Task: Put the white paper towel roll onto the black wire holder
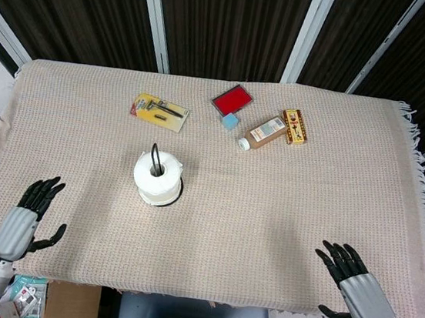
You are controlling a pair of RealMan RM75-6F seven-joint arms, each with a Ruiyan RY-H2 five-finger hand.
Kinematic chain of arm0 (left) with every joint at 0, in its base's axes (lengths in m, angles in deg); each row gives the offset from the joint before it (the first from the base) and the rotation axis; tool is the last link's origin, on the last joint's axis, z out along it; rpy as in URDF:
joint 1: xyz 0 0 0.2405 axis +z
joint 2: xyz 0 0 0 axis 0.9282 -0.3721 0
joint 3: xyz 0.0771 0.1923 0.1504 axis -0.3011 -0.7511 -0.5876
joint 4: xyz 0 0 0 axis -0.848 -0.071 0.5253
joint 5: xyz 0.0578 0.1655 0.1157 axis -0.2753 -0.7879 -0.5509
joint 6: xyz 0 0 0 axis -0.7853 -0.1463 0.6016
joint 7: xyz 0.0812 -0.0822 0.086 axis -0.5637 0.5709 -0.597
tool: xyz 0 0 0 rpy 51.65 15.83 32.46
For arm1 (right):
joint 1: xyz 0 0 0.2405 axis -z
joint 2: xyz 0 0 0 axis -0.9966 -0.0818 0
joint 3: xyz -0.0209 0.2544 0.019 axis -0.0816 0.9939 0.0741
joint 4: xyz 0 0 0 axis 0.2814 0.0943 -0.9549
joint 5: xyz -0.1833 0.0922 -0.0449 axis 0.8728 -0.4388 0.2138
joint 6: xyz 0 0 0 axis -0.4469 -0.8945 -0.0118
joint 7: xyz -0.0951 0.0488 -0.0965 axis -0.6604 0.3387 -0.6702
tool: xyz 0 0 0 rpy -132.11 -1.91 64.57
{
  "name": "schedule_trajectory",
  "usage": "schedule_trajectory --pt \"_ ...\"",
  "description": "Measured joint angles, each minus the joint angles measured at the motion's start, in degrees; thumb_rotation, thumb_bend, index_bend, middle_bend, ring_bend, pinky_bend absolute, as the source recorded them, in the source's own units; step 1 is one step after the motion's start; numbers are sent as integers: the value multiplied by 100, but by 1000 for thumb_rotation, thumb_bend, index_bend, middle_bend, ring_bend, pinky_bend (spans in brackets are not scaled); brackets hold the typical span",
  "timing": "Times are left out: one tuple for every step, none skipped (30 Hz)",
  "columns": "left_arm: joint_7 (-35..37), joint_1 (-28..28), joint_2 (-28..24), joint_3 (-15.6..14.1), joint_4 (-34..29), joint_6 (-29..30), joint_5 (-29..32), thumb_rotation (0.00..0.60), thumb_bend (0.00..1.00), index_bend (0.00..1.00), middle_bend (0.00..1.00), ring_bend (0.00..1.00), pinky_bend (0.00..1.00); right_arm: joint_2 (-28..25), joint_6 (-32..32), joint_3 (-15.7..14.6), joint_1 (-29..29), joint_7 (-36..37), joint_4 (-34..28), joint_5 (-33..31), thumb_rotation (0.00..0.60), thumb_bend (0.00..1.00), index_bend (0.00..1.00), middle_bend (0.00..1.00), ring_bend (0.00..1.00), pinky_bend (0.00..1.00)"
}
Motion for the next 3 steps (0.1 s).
schedule_trajectory --pt "35 59 -13 -35 153 19 -11 600 418 0 0 0 0 13 18 0 -3 -20 0 -5 600 64 0 0 0 0" --pt "61 109 -31 -60 254 35 -21 600 417 0 0 0 0 29 46 1 -9 -43 0 -14 600 64 0 0 0 0" --pt "83 179 -60 -86 311 59 -40 600 418 0 0 0 0 40 67 1 -14 -59 0 -21 600 64 0 0 0 0"
